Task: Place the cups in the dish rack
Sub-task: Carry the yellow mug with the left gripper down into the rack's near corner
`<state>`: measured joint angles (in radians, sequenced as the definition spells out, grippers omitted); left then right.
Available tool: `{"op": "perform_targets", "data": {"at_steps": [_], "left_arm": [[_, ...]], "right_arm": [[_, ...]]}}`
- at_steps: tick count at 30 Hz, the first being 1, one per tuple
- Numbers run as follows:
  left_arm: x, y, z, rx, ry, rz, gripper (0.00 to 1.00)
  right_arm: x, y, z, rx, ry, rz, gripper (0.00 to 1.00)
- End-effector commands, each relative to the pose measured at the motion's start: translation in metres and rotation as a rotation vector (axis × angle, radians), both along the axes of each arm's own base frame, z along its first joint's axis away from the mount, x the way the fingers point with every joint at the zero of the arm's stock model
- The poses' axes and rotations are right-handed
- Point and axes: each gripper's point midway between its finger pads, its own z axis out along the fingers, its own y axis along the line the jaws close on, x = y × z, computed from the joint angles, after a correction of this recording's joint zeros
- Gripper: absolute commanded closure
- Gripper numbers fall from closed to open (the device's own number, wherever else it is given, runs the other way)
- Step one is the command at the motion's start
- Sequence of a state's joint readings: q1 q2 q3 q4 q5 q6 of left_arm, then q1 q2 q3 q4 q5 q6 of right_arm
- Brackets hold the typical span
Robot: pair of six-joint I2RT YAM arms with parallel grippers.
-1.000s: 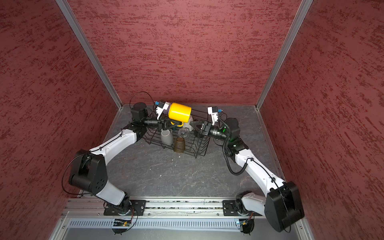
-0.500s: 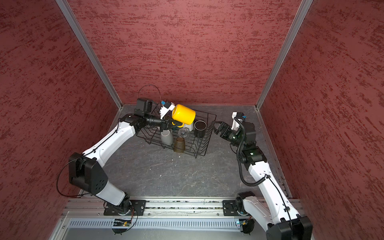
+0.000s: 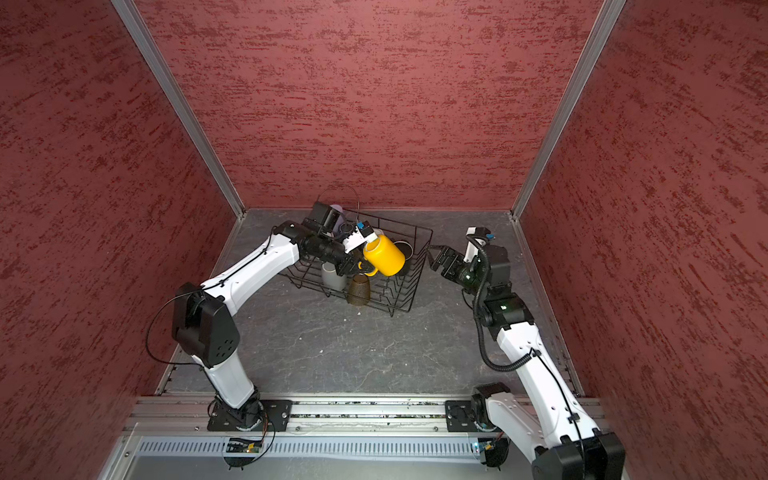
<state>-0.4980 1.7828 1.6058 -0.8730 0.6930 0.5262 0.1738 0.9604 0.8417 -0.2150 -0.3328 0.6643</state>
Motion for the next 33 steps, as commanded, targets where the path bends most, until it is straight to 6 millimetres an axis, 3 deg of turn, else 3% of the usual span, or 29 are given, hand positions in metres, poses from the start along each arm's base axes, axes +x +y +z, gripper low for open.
{"op": "perform_targets", "data": {"at_steps": [1, 18, 33], "left_arm": [[0.003, -0.009, 0.009, 0.016, -0.08, -0.059, 1.0], [0.02, -0.016, -0.042, 0.284, -0.145, -0.018, 1.0], [0.011, -0.017, -0.073, 0.461, -0.122, -0.051, 1.0]], "right_arm": [[0.001, -0.007, 0.009, -0.02, -0.029, -0.026, 0.01], [0.001, -0.006, 0.001, -0.01, -0.016, -0.015, 0.01], [0.001, -0.005, -0.001, 0.001, -0.008, -0.009, 0.01]]}}
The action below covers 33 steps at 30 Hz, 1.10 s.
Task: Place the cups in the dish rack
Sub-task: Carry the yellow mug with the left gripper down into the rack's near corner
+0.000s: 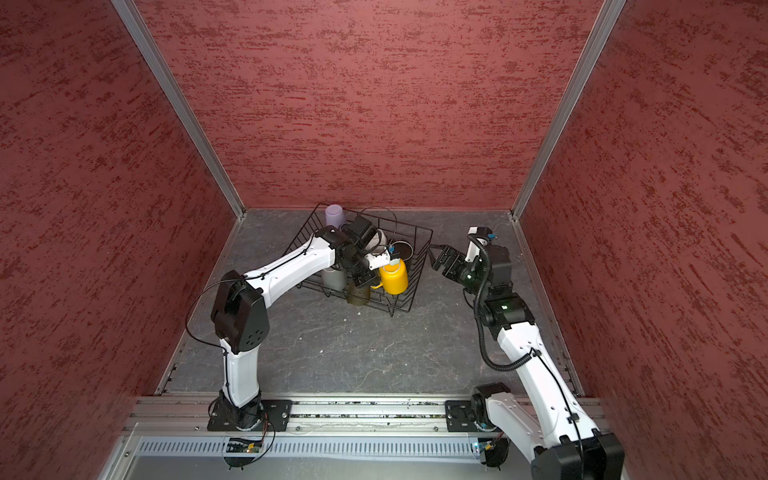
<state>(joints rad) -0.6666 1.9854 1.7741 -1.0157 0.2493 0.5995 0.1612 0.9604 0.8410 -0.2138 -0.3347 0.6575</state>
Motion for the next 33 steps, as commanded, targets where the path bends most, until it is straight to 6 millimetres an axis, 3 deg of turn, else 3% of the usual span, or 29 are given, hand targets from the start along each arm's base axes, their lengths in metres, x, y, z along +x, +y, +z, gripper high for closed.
{"op": "perform_targets", "data": {"at_steps": [1, 6, 19, 23, 33], "left_arm": [[0.001, 0.0, -0.001, 0.035, 0.006, -0.009, 1.0], [0.002, 0.007, -0.007, 0.095, 0.02, 0.017, 1.0], [-0.003, 0.013, 0.0, 0.096, 0.007, 0.02, 1.0], [-0.006, 0.015, -0.008, 0.124, 0.033, 0.028, 0.97], [-0.006, 0.015, -0.011, 0.143, 0.068, 0.052, 0.77]], "right_arm": [[-0.001, -0.001, -0.001, 0.007, -0.005, 0.001, 0.01], [0.0, -0.002, -0.001, 0.008, -0.004, -0.002, 0.01], [0.0, 0.0, -0.002, 0.015, -0.001, 0.004, 0.01], [0.0, -0.001, -0.003, 0.015, 0.001, 0.004, 0.01], [0.001, -0.001, -0.004, 0.015, 0.006, 0.003, 0.01]]}}
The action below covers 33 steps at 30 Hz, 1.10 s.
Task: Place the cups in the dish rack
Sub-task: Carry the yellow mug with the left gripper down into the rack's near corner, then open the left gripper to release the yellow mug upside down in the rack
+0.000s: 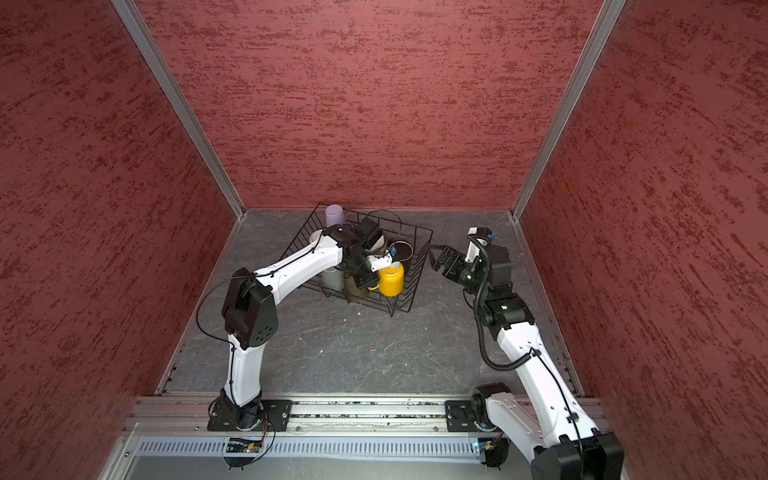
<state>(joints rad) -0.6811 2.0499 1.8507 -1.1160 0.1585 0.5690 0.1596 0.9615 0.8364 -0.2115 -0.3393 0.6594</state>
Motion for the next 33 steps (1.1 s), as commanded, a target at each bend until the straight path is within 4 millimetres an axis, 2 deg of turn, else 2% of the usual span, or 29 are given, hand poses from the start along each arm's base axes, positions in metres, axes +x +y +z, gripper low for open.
{"op": "perform_targets", "data": {"at_steps": [1, 6, 11, 17, 20, 22, 24, 26, 29, 31, 33], "left_arm": [[-0.008, 0.005, 0.004, 0.02, 0.044, 0.016, 0.73], [-0.006, 0.005, 0.008, 0.014, 0.04, 0.023, 0.57], [-0.007, -0.001, 0.016, -0.019, 0.041, 0.022, 0.54], [-0.009, -0.014, 0.038, -0.115, 0.012, 0.006, 0.45], [-0.009, -0.023, 0.054, -0.181, -0.021, 0.003, 0.35], [-0.007, -0.028, 0.065, -0.232, -0.049, 0.007, 0.24], [-0.003, -0.032, 0.08, -0.296, -0.089, 0.022, 0.0], [0.004, -0.032, 0.099, -0.381, -0.134, 0.065, 0.0], [0.026, -0.018, 0.133, -0.529, -0.213, 0.188, 0.0], [0.04, 0.002, 0.154, -0.617, -0.266, 0.276, 0.0], [0.054, 0.03, 0.176, -0.687, -0.345, 0.382, 0.0]], "right_arm": [[0.001, -0.001, -0.002, 0.013, 0.003, 0.0, 0.01], [0.001, 0.0, -0.003, 0.016, 0.004, 0.003, 0.01], [0.002, 0.0, -0.003, 0.017, 0.005, 0.004, 0.01], [0.004, -0.001, -0.004, 0.005, 0.004, 0.001, 0.01], [0.006, -0.002, -0.005, -0.002, 0.004, -0.001, 0.01], [0.008, -0.002, -0.004, -0.008, 0.002, -0.001, 0.01], [0.01, -0.003, -0.002, -0.022, -0.001, -0.005, 0.01], [0.012, -0.003, -0.002, -0.051, 0.001, 0.003, 0.04], [0.016, 0.0, -0.008, -0.108, 0.036, 0.035, 0.1], [0.018, 0.006, -0.012, -0.143, 0.065, 0.065, 0.13], [0.019, 0.019, -0.011, -0.208, 0.066, 0.091, 0.13]]}}
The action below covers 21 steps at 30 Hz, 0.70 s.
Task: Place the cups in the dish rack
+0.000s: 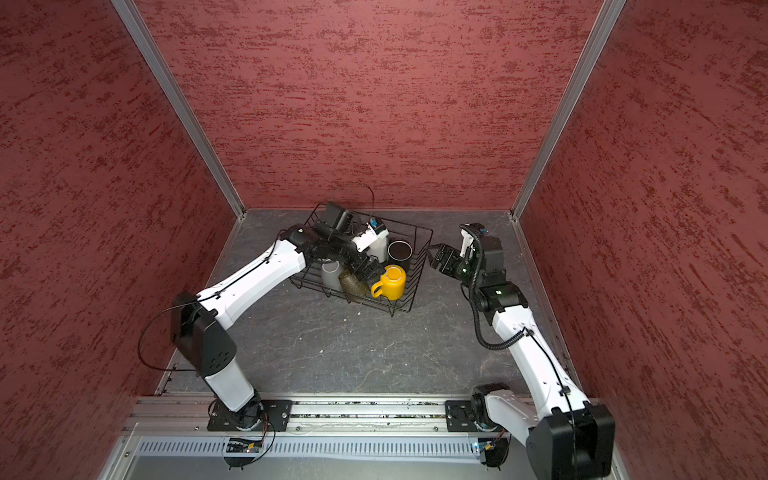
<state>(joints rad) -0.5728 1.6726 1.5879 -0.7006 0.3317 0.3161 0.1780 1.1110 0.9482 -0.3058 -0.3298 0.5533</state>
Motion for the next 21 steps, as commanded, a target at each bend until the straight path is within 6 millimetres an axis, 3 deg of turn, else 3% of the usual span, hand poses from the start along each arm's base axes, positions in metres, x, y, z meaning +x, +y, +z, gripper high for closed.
{"op": "perform_targets", "data": {"at_steps": [1, 7, 11, 15, 21], "left_arm": [[0.037, 0.034, 0.06, -0.227, -0.14, 0.206, 0.0], [0.065, 0.138, 0.093, -0.361, -0.255, 0.578, 0.0], [0.068, 0.2, 0.094, -0.49, -0.228, 0.759, 0.0], [0.066, 0.235, 0.089, -0.532, -0.237, 0.875, 0.0], [0.064, 0.249, 0.076, -0.528, -0.211, 0.914, 0.0]], "right_arm": [[-0.002, 0.019, 0.008, -0.125, -0.014, 0.065, 0.12], [0.001, 0.089, 0.002, -0.318, 0.009, 0.189, 0.1], [0.001, 0.131, -0.013, -0.417, 0.034, 0.258, 0.1], [0.002, 0.161, -0.033, -0.502, 0.07, 0.301, 0.1], [0.005, 0.188, -0.053, -0.62, 0.108, 0.316, 0.1]]}}
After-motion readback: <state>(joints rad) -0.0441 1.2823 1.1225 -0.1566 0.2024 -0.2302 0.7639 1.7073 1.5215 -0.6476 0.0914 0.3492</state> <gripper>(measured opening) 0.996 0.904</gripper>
